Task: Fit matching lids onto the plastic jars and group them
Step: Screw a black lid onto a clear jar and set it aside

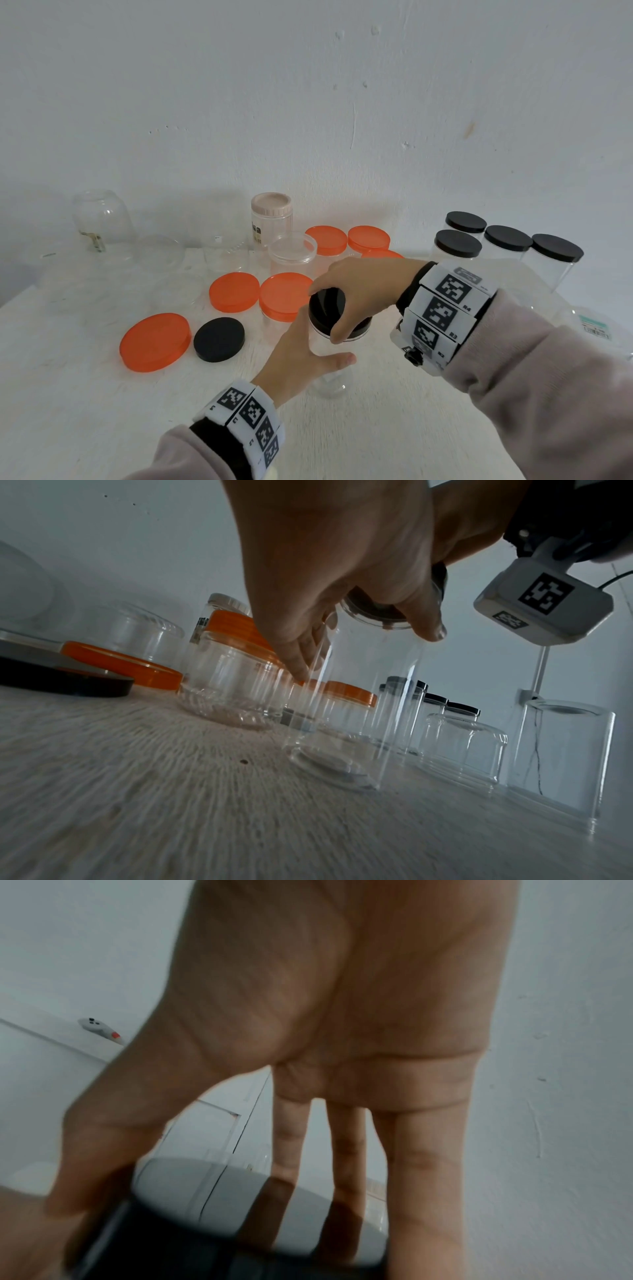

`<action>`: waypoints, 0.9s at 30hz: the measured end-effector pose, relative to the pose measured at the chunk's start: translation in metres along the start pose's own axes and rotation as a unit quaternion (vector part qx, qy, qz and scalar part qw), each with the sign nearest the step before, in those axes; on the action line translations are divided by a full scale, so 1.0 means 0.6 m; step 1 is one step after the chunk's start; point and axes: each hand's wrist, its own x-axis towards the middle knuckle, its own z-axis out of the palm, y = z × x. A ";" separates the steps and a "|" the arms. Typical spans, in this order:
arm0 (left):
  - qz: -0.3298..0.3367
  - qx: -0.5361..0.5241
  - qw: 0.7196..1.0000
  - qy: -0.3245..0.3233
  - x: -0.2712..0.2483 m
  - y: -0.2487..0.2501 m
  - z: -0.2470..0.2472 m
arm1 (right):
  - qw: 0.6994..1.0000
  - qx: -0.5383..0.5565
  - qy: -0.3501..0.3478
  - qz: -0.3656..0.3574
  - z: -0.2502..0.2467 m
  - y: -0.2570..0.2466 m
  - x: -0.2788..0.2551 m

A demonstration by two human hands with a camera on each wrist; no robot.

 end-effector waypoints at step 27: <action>0.003 -0.018 1.000 0.004 -0.003 -0.006 0.003 | 0.996 0.010 0.048 0.075 0.020 -0.002 -0.003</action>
